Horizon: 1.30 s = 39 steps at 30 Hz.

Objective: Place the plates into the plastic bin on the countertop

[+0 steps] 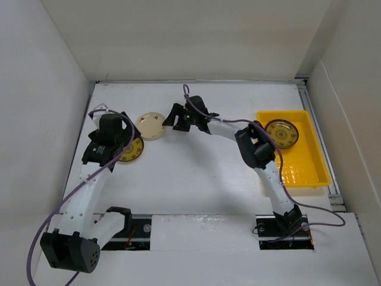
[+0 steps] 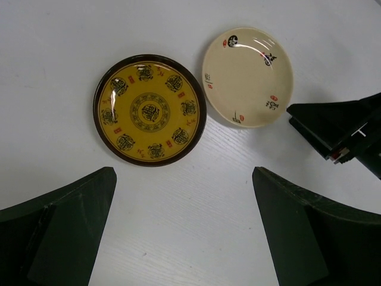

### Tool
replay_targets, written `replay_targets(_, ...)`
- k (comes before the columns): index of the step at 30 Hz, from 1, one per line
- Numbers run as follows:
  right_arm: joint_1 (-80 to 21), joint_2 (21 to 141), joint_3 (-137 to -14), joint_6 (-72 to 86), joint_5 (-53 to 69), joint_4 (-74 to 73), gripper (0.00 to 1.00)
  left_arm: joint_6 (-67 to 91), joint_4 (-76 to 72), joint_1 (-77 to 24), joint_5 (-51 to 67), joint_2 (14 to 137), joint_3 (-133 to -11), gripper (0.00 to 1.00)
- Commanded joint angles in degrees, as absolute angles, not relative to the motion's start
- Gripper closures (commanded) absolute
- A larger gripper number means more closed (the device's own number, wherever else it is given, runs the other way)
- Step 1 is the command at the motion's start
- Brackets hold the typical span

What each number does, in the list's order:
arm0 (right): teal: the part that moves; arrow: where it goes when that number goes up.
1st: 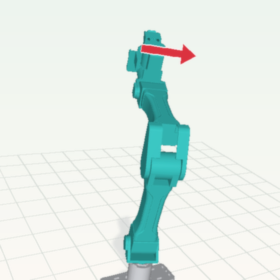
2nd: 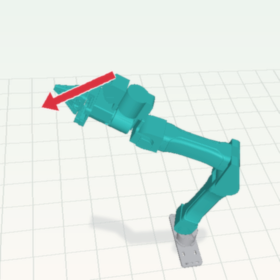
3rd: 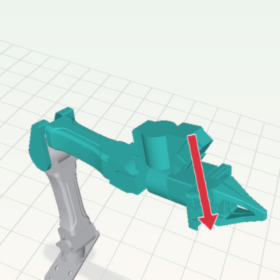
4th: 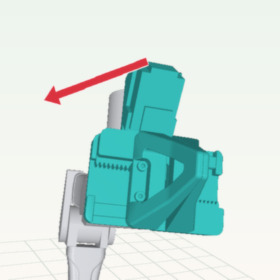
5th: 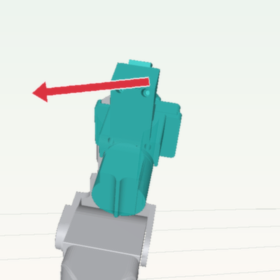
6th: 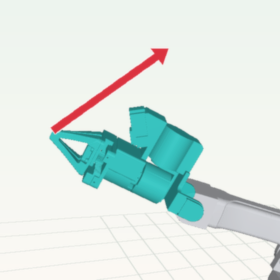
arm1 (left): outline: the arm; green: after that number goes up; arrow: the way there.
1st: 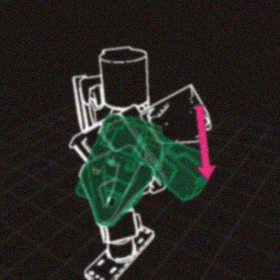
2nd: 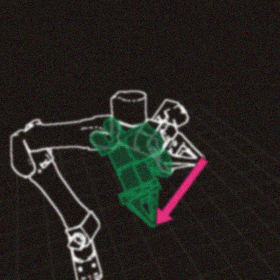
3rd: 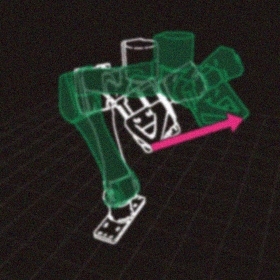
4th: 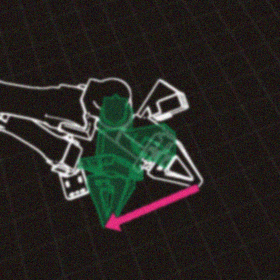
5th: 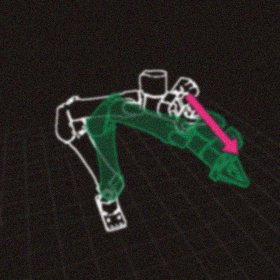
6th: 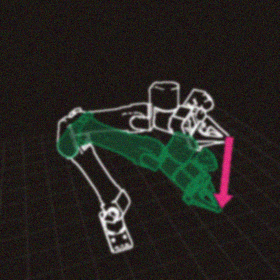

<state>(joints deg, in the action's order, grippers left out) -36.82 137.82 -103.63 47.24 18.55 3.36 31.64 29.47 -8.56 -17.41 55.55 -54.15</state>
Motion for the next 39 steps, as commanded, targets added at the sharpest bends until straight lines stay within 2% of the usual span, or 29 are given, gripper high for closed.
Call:
replay_targets(1, -36.4, 141.2, -111.2, 50.1, 21.4, 3.5, 0.25, 32.1, 29.2, -8.5, -19.0, 55.8, -56.1, 0.00)
replay_targets(4, -36.4, 144.8, -114.0, 51.2, 22.0, 1.7, 0.32, 32.1, 29.2, -8.5, -19.0, 55.8, -56.1, 0.00)
replay_targets(5, -36.4, 146.1, -115.3, 51.7, 21.3, 0.6, 0.41, 32.1, 29.2, -8.5, -19.0, 55.8, -56.1, 0.00)
replay_targets(7, -36.4, 146.7, -116.5, 51.7, 21.3, -0.3, 0.51, 32.1, 29.2, -8.5, -19.0, 55.8, -56.1, 0.00)
replay_targets(8, -36.4, 147.6, -117.7, 51.7, 21.3, -1.7, 0.64, 32.1, 29.2, -8.5, -19.0, 55.3, -56.1, 0.00)
replay_targets(10, -36.4, 148.4, -118.2, 52.3, 21.3, -2.2, 0.75, 32.1, 29.2, -8.5, -18.5, 54.6, -56.1, 0.00)
replay_targets(11, -36.4, 148.4, -118.2, 52.3, 21.3, -2.8, 0.90, 32.1, 29.2, -8.5, -18.5, 54.6, -56.1, 0.00)
replay_targets(13, -36.4, 147.8, -118.2, 52.3, 20.7, -2.8, 1.00, 32.1, 29.2, -8.5, -18.5, 54.0, -56.1, 0.00)
replay_targets(16, -35.2, 145.5, -115.3, 52.9, 19.0, -2.8, 1.00, 31.6, 29.2, -8.5, -17.8, 53.4, -56.1, 0.00)
replay_targets(18, -33.8, 139.5, -110.4, 54.7, 16.2, -0.7, 1.00, 31.6, 29.2, -8.5, -17.8, 53.4, -56.1, 0.00)
replay_targets(22, -28.4, 124.6, -89.1, 56.6, 16.0, 10.3, 1.00, 30.5, 29.2, -8.5, -17.3, 52.9, -55.5, 0.00)
replay_targets(27, -20.0, 101.3, -70.7, 50.1, 16.8, 10.4, 1.00, 30.5, 28.7, -8.5, -17.3, 51.3, -55.5, 0.00)
replay_targets(28, -15.6, 97.9, -64.2, 50.1, 16.8, 10.4, 1.00, 30.5, 28.7, -8.5, -16.7, 51.3, -55.5, 0.00)
replay_targets(32, -5.0, 83.6, -53.5, 47.1, 15.8, 7.2, 1.00, 30.0, 28.7, -8.5, -16.2, 51.3, -55.5, 0.00)
replay_targets(34, 4.2, 78.1, -47.1, 45.5, 16.1, 5.4, 1.00, 30.0, 28.1, -8.5, -15.6, 51.3, -55.5, 0.00)
replay_targets(36, 13.7, 75.7, -42.4, 44.8, 17.5, 5.4, 1.00, 30.0, 28.1, -8.5, -15.0, 51.3, -55.5, 0.00)
replay_targets(39, 20.5, 74.4, -41.0, 43.0, 20.4, 6.1, 1.00, 30.0, 28.1, -8.5, -14.5, 51.9, -55.5, 0.00)
